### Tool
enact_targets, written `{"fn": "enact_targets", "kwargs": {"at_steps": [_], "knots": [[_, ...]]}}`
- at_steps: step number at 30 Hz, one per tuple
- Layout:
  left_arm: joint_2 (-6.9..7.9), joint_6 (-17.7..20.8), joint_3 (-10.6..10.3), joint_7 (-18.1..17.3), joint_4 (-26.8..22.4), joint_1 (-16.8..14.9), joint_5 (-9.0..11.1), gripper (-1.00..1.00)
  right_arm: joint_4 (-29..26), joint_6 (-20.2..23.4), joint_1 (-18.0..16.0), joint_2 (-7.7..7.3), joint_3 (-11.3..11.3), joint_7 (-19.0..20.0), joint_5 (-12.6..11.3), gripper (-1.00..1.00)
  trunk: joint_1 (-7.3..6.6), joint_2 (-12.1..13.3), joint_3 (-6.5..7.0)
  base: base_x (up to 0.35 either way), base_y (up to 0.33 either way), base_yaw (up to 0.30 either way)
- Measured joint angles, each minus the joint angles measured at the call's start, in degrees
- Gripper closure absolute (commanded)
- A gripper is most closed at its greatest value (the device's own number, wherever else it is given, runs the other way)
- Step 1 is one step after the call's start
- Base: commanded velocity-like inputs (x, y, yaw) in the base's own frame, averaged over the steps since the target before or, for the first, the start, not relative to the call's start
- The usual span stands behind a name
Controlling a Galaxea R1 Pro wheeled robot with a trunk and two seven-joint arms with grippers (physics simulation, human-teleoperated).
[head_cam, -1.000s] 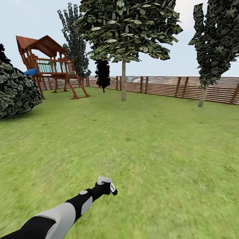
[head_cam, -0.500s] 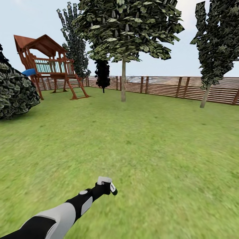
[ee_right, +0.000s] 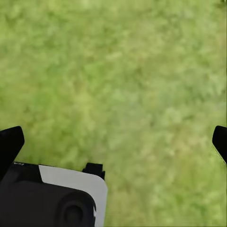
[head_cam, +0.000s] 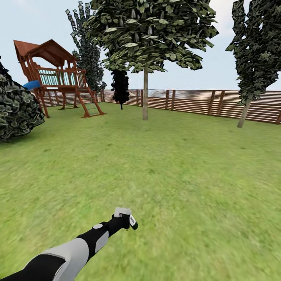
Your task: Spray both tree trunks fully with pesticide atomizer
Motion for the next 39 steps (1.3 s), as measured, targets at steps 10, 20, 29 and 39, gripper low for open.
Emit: {"fn": "enact_targets", "kwargs": {"at_steps": [10,20,29,39], "knots": [[0.00,0.0,0.0,0.0,0.0,0.0,0.0,1.00,0.0,0.0,0.0,0.06,0.0,0.0,0.1,-1.00,0.00,0.0,0.00,0.350,0.000,0.000],[0.00,0.0,0.0,0.0,0.0,0.0,0.0,1.00,0.0,0.0,0.0,0.16,0.0,0.0,0.1,-1.00,0.00,0.0,0.00,0.350,0.000,0.000],[0.00,0.0,0.0,0.0,0.0,0.0,0.0,1.00,0.0,0.0,0.0,0.17,0.0,0.0,0.1,-1.00,0.00,0.0,0.00,0.350,0.000,0.000],[0.00,0.0,0.0,0.0,0.0,0.0,0.0,1.00,0.0,0.0,0.0,0.17,0.0,0.0,0.1,-1.00,0.00,0.0,0.00,0.350,0.000,0.000]]}}
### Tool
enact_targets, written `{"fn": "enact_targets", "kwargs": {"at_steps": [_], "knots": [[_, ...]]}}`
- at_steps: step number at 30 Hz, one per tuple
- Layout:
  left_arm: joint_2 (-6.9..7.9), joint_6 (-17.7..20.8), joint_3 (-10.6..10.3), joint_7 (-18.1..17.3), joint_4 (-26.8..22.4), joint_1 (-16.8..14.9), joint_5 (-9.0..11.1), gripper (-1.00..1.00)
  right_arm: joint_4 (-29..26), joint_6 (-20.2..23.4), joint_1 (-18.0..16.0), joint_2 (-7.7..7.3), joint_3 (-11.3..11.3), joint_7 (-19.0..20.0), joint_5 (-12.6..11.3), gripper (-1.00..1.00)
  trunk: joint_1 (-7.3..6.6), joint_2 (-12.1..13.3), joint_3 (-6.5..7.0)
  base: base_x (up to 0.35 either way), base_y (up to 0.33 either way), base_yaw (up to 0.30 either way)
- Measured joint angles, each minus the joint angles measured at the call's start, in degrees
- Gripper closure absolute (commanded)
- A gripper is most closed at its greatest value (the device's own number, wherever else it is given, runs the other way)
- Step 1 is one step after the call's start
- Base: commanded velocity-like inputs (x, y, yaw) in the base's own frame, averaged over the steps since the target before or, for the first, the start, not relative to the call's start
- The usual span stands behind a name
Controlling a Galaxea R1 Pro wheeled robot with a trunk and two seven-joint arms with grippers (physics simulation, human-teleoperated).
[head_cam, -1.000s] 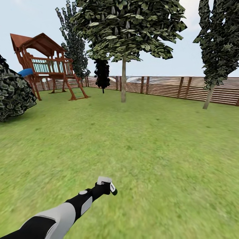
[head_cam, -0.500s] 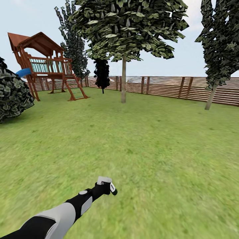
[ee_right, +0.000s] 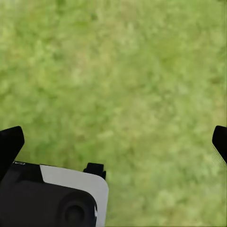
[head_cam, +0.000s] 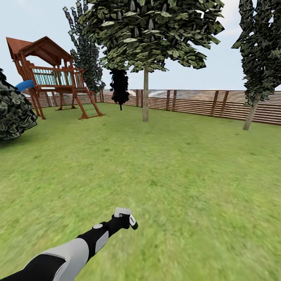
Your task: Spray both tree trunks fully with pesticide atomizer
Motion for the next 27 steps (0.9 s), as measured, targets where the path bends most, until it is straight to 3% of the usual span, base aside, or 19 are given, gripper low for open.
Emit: {"fn": "enact_targets", "kwargs": {"at_steps": [27], "knots": [[0.00,0.0,0.1,0.0,0.0,0.0,0.0,1.00,0.1,0.0,0.0,0.00,0.0,0.0,0.0,-1.00,0.00,0.0,0.00,0.350,0.000,0.000]]}}
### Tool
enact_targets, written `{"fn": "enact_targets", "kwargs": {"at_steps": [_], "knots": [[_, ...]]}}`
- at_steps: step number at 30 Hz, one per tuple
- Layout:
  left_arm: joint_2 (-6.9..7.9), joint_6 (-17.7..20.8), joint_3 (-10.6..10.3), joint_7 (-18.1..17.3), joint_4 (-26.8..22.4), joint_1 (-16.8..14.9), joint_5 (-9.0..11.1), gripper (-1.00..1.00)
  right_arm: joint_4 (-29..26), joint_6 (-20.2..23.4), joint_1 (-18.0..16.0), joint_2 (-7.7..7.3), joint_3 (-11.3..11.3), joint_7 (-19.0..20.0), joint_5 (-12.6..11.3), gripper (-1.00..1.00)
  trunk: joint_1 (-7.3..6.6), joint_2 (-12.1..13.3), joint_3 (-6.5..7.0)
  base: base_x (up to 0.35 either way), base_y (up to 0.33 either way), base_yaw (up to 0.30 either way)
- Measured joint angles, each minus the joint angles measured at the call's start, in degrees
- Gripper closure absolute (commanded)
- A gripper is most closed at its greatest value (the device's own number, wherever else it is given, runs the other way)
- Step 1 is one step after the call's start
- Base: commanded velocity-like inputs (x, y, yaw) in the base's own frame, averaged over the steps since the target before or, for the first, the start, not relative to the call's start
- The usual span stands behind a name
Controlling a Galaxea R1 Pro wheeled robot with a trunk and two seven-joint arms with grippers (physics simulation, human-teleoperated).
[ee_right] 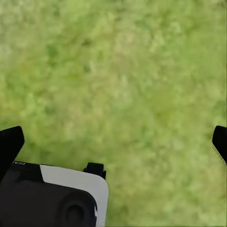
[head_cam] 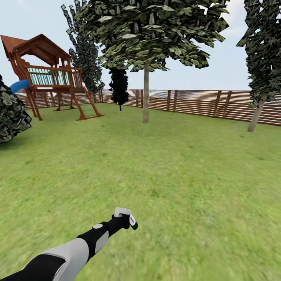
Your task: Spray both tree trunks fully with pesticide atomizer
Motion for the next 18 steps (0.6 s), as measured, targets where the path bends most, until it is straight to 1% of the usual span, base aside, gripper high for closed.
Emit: {"fn": "enact_targets", "kwargs": {"at_steps": [18], "knots": [[-0.01,0.0,0.0,0.0,0.0,0.0,0.0,1.00,0.0,0.0,0.0,0.00,0.0,0.0,0.0,-1.00,0.00,0.0,0.00,0.350,0.000,0.000]]}}
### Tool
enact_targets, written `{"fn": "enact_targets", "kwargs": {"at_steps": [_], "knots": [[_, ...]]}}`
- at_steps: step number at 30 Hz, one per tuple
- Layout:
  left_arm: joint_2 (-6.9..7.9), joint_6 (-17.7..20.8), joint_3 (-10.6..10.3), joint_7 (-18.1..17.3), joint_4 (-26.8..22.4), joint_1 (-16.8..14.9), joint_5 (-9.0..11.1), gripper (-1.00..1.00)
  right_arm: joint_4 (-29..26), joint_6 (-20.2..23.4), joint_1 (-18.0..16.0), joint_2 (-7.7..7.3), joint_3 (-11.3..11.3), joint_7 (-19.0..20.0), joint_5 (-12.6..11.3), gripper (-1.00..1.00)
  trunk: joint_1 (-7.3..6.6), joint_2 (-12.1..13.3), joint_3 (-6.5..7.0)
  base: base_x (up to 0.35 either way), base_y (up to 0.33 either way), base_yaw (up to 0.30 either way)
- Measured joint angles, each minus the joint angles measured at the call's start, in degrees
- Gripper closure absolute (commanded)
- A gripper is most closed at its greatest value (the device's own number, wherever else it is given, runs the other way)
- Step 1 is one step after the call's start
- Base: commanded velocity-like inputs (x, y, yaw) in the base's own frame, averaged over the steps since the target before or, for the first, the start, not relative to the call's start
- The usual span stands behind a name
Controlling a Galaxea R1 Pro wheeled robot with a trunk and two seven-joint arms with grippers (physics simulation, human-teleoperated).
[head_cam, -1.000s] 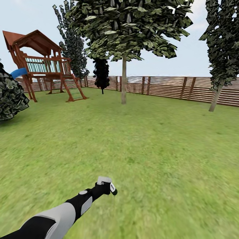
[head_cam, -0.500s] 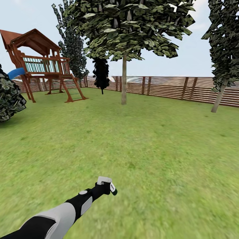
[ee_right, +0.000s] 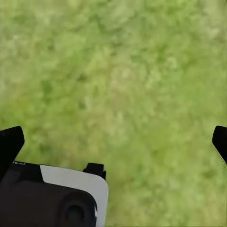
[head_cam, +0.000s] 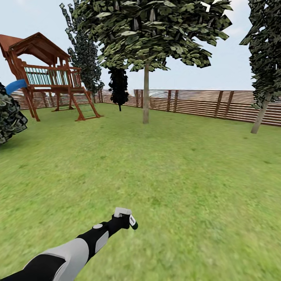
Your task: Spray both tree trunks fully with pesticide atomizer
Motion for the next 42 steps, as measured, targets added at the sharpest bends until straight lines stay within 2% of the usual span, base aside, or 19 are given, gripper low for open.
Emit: {"fn": "enact_targets", "kwargs": {"at_steps": [42], "knots": [[0.01,0.0,0.0,0.0,0.0,0.0,0.0,1.00,0.0,0.0,0.0,0.00,0.0,0.0,0.0,-1.00,0.00,0.0,0.00,0.350,0.000,0.000]]}}
